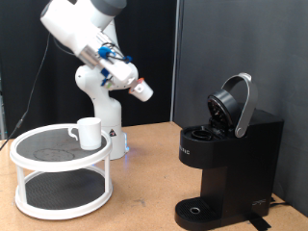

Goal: Make a cup of coffee with the keurig machine

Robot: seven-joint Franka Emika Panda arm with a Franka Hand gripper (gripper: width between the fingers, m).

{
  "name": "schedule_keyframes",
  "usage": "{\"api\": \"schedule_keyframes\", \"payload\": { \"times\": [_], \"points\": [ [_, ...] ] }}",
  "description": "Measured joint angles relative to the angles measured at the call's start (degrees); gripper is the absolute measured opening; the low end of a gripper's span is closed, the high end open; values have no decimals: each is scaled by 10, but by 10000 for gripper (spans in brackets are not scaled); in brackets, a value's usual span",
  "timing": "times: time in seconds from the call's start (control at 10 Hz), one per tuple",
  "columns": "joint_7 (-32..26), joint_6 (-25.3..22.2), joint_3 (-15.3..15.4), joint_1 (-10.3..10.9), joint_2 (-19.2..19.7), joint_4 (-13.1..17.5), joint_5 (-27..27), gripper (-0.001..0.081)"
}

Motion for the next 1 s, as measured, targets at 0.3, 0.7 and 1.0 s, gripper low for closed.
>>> {"api": "schedule_keyframes", "payload": {
  "times": [0.3,0.7,1.0],
  "points": [
    [9,1,7,0,0,1,1,368],
    [21,-16,16,19,8,26,65,368],
    [42,-13,47,33,11,53,75,368]
  ]
}}
